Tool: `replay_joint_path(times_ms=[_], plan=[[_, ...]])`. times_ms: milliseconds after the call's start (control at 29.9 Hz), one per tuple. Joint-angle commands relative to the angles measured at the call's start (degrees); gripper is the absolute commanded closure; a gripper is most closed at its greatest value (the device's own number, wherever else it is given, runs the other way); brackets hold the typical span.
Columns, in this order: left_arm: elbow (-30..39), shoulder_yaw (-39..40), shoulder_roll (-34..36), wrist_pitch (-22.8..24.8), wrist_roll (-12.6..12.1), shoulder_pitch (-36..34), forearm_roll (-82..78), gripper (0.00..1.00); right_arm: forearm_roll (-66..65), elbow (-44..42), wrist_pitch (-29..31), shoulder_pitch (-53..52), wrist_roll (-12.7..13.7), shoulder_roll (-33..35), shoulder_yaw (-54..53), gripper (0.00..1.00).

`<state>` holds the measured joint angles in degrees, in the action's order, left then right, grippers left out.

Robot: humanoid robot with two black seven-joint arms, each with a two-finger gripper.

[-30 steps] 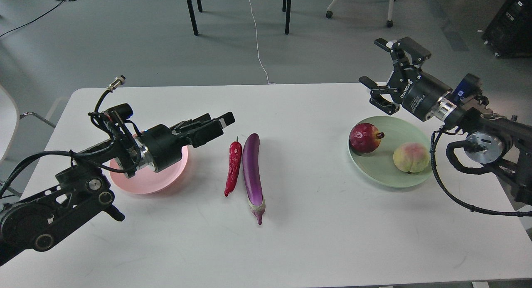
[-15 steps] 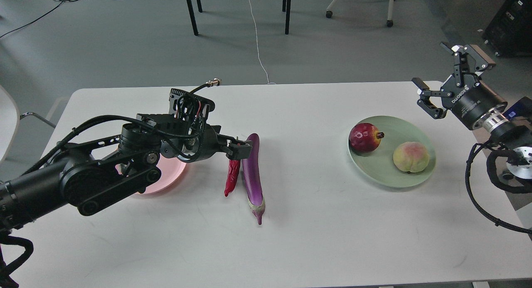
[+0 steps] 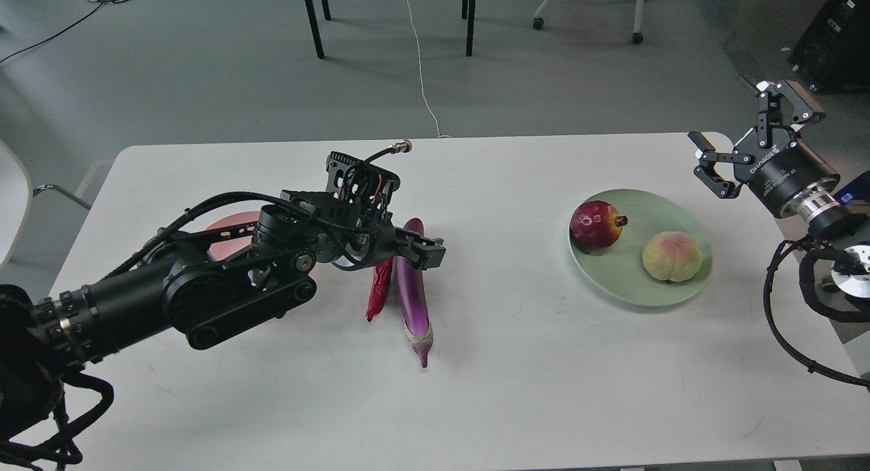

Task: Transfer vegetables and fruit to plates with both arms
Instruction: 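Close the left gripper around the purple eggplant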

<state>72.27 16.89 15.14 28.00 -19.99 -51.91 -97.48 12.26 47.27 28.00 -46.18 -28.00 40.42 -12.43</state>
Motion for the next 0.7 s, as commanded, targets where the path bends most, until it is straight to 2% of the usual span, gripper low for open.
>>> replay_joint_path(times_ms=[0,234,669], plan=[[-0.5,-0.6,-3.1,0.0,-0.4,0.1,0.0,0.01,-0.1,0.0,0.0,0.2,0.0,0.0,0.0,0.03],[-3.5,-4.1,-5.3,0.0,-0.6,0.1,0.0,0.01,-0.2,0.1,0.0,0.2,0.0,0.1,0.0,0.03],[-4.2,-4.2,-4.9,0.0,-0.5,-0.2,0.2,0.01,-0.5,0.1,0.0,1.0,0.0,0.0,0.1,0.03]])
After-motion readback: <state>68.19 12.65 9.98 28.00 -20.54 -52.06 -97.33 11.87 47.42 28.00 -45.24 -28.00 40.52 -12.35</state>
